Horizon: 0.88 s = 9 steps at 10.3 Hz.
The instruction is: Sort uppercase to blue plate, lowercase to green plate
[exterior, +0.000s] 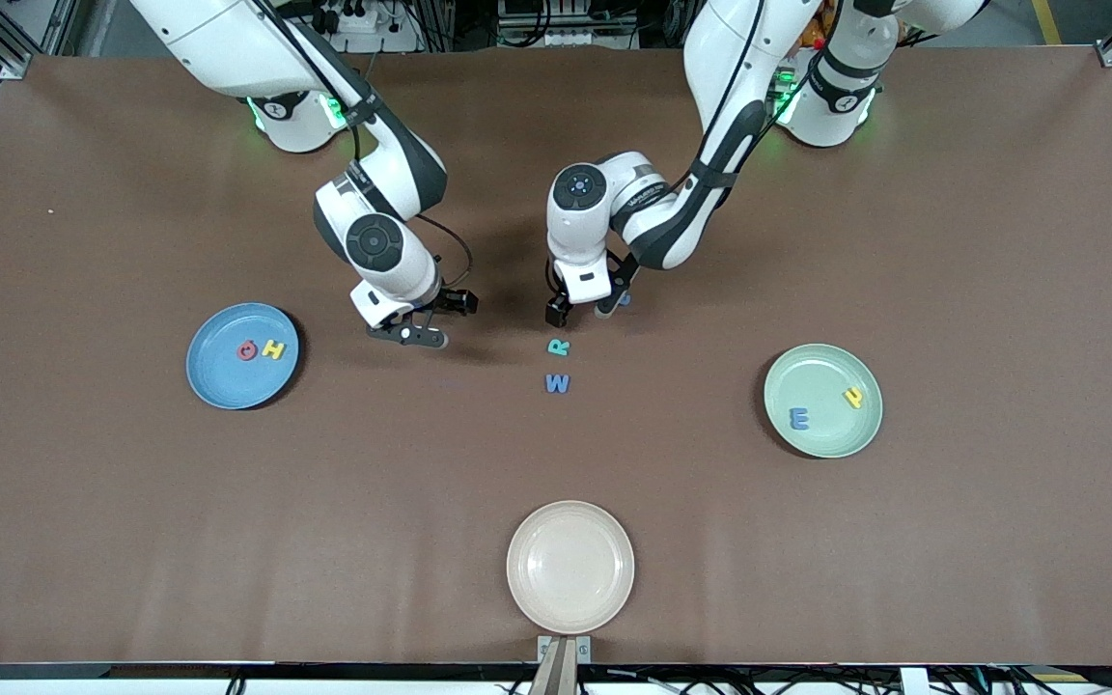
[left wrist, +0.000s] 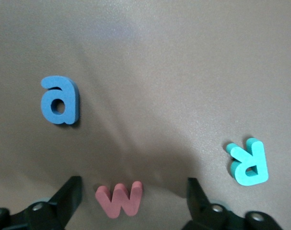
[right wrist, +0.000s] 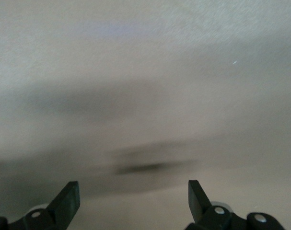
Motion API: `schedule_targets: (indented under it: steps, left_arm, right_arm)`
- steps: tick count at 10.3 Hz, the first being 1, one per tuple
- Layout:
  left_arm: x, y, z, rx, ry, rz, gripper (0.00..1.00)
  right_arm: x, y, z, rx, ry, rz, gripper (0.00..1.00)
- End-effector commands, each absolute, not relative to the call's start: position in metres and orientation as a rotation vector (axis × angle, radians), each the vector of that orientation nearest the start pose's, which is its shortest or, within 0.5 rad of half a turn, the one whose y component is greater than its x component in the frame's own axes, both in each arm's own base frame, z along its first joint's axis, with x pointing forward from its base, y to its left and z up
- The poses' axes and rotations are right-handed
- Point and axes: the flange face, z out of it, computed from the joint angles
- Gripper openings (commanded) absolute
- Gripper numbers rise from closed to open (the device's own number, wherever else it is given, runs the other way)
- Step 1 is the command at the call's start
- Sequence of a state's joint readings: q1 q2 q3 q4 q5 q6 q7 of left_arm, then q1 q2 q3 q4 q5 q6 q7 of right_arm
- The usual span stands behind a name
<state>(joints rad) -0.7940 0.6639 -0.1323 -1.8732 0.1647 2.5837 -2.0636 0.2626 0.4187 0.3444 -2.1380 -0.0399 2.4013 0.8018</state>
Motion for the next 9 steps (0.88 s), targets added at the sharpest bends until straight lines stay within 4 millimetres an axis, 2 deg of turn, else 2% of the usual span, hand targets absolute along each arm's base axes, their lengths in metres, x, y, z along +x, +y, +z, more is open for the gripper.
schedule_targets:
  steps: [1, 4, 7, 9]
  left_arm:
    - [0.387, -0.514, 0.162, -2.783, -1.590, -0.047, 0.00]
    - [0.387, -0.514, 0.163, -2.783, -1.590, -0.048, 0.00]
    - [0.388, -0.513, 0.163, -2.782, -1.587, -0.050, 0.00]
    - [0.389, -0.512, 0.165, -2.782, -1.590, -0.051, 0.00]
  right_arm:
    - [0.454, 0.339, 0.222, -3.092, 0.324, 0.254, 1.00]
    - [0.473, 0.351, 0.237, -3.055, 0.327, 0.201, 1.00]
    - [0.477, 0.354, 0.238, -3.047, 0.313, 0.187, 1.00]
    - [0.476, 0.355, 0.231, -3.068, 0.272, 0.178, 1.00]
